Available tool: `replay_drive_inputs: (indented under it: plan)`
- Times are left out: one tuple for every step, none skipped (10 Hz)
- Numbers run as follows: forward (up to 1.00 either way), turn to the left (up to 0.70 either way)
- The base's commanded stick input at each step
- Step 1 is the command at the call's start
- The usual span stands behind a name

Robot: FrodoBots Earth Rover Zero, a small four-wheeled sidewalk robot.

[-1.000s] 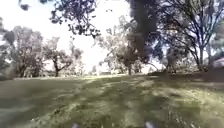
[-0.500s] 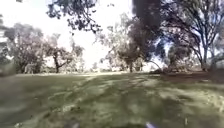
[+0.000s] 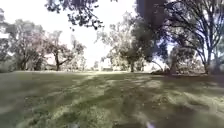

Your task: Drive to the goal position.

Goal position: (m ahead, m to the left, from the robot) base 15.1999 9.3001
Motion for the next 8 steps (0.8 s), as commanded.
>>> replay_drive_inputs:
  plan:
    - [0.7,0.0]
    - [0.7,0.0]
    - [0.7,0.0]
    - [0.7,0.0]
    - [0.7,0.0]
    - [0.7,0.0]
    - [0.7,0.0]
    - [0.7,0.0]
